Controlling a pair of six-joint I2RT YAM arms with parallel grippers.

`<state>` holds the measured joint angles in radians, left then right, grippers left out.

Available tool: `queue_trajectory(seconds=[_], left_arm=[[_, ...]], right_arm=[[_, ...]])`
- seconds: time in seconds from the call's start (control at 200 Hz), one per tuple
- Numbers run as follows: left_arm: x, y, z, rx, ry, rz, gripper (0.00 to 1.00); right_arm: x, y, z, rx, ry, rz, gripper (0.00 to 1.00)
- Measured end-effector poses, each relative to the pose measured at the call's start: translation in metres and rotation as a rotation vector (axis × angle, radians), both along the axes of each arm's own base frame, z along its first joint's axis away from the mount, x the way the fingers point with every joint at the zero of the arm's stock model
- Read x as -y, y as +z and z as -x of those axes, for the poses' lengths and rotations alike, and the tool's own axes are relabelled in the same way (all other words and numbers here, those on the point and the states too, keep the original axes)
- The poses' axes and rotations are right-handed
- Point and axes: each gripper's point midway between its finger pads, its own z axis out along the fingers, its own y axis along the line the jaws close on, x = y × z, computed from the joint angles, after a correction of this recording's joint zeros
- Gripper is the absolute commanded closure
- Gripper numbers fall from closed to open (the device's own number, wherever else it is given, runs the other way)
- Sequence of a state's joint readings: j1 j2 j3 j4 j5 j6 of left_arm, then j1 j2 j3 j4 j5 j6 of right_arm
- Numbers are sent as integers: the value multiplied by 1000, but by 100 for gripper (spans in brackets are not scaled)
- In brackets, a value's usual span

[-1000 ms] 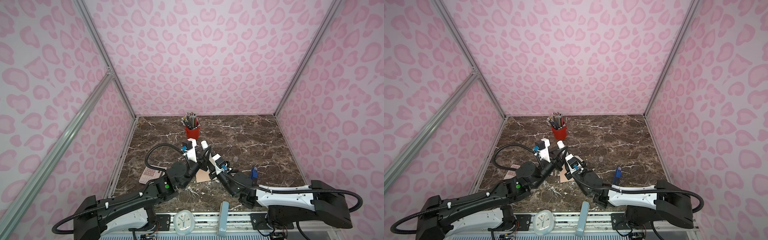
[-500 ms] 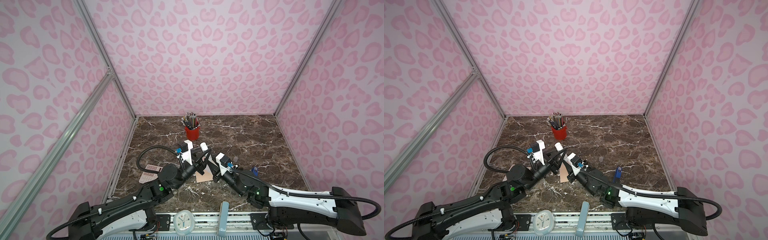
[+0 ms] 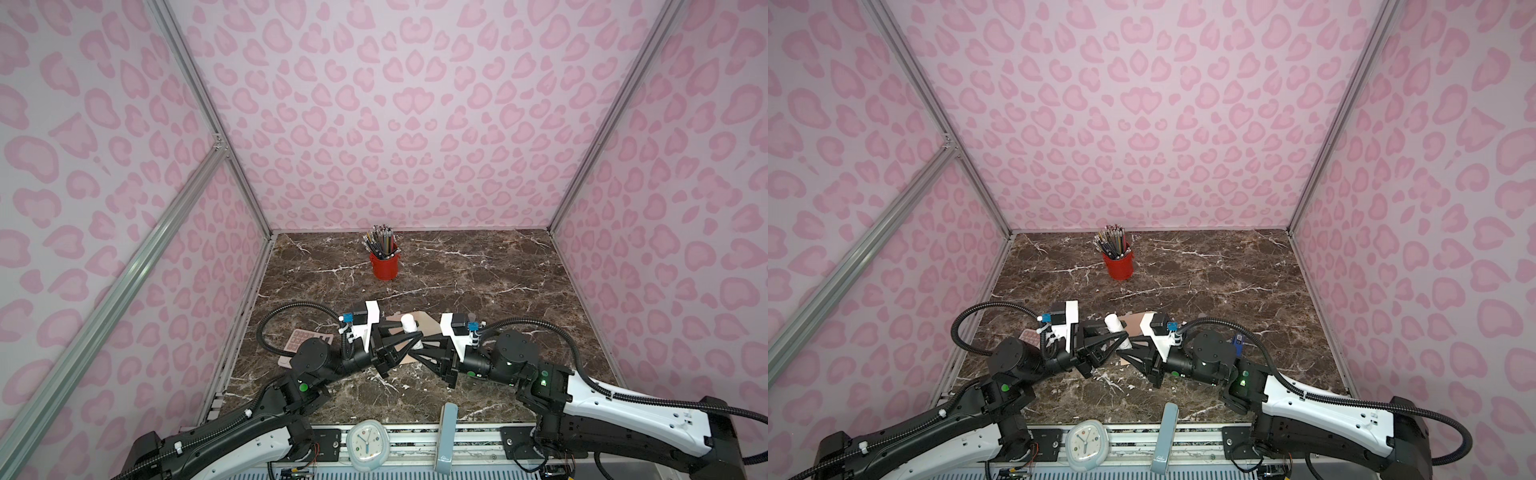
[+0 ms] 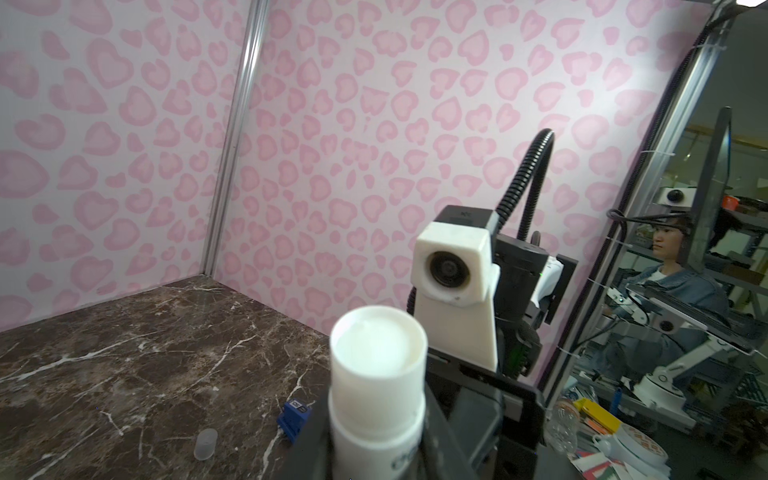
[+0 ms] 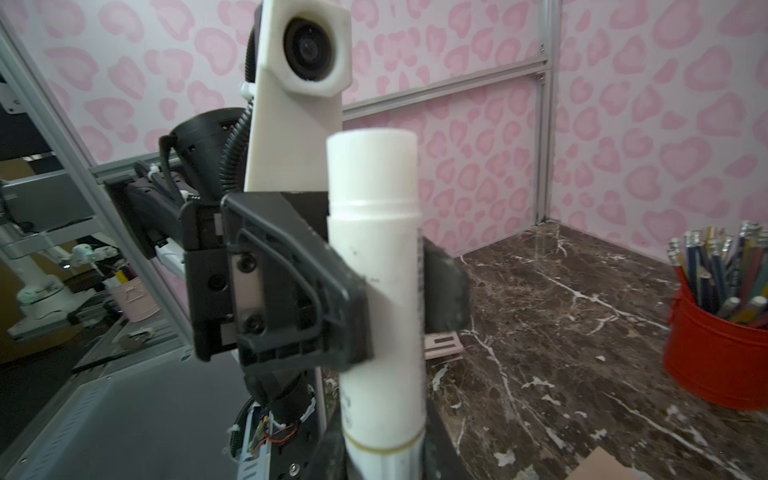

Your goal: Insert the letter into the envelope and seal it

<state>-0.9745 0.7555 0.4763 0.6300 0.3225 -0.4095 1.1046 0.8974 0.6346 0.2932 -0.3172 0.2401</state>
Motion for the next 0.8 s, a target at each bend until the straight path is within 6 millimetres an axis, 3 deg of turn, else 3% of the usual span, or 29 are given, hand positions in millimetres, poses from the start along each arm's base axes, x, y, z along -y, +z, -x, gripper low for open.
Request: queue_trajectory(seconds=[0.095, 0.185, 0.295, 0.37, 0.49, 0.54, 0.685, 0.805], left_arm=[[-1, 1, 7, 8, -29, 0, 96], [-1, 0, 8, 6, -36, -5, 96], [0, -13, 1, -47, -3, -67, 96], [-4, -14, -19, -91, 109, -102, 96], [-22, -15, -51, -138, 321, -123, 96], [-31, -19, -61, -155, 397, -130, 96], [-47, -22, -78, -188, 533, -121, 96], [-48, -29, -91, -219, 595, -119, 96]], right_arm=[[0, 1, 7, -27, 57, 4, 77], [1, -1, 9, -34, 67, 21, 57], [7, -1, -4, 36, -14, 37, 44], [11, -17, -16, 87, -97, 79, 41], [20, -79, -31, 114, -201, 229, 38], [24, -94, -35, 128, -247, 265, 38], [18, -89, -37, 208, -315, 241, 38], [12, -79, -44, 270, -387, 214, 39]])
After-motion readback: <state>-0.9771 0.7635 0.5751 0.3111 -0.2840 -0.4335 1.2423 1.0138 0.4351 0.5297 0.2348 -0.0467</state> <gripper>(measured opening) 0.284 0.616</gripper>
